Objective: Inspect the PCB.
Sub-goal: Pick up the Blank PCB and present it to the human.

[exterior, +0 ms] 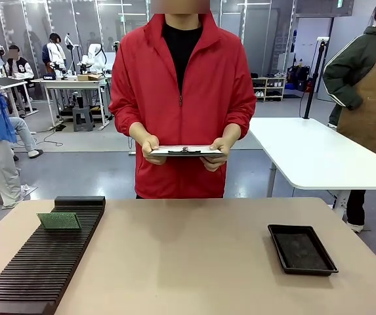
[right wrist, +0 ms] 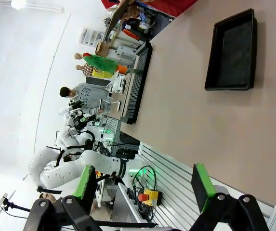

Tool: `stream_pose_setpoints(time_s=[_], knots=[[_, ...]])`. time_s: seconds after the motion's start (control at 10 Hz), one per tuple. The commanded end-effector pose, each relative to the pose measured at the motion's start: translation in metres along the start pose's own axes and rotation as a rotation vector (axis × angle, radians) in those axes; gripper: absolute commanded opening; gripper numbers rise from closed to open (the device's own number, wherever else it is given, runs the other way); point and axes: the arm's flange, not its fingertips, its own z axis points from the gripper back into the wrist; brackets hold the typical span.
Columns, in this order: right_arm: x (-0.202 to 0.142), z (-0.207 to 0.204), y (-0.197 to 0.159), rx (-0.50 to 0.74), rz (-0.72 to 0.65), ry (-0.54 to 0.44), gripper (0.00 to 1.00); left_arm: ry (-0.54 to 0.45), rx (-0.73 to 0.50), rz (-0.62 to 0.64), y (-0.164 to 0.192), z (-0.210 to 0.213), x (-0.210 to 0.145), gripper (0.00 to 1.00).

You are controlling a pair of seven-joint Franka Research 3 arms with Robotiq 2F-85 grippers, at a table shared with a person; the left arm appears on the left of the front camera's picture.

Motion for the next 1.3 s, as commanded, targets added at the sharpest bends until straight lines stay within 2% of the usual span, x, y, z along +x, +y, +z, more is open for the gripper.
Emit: stream_pose_setpoints(time_s=[0.0,0.4,0.6,0.9,1.0,1.1,1.2], knots=[[0.000,0.000,0.001,0.013,0.014,-0.006,1.00,0.068,0.213,-0.215,-0.047,-0.034,0.029,1.00],[0.000,0.000,0.001,0.013,0.014,-0.006,1.00,0.309,0.475,-0.603,-0.088,-0.118,0.087,1.00],[0.000,0.000,0.001,0.013,0.014,-0.006,1.00,0.414,0.582,-0.774,-0.098,-0.160,0.095,1.00],[0.000,0.000,0.001,0.013,0.014,-0.006,1.00,0.475,0.656,-0.875,-0.106,-0.199,0.098,1.00],[0.000,0.000,0.001,0.013,0.014,-0.006,1.00,0.485,0.672,-0.873,-0.106,-0.204,0.097,1.00],[0.000,0.000,0.001,0.013,0.014,-0.006,1.00,0.490,0.638,-0.860,-0.107,-0.205,0.096,1.00],[0.000,0.000,0.001,0.013,0.014,-0.006,1.00,0.495,0.634,-0.863,-0.119,-0.201,0.144,1.00]])
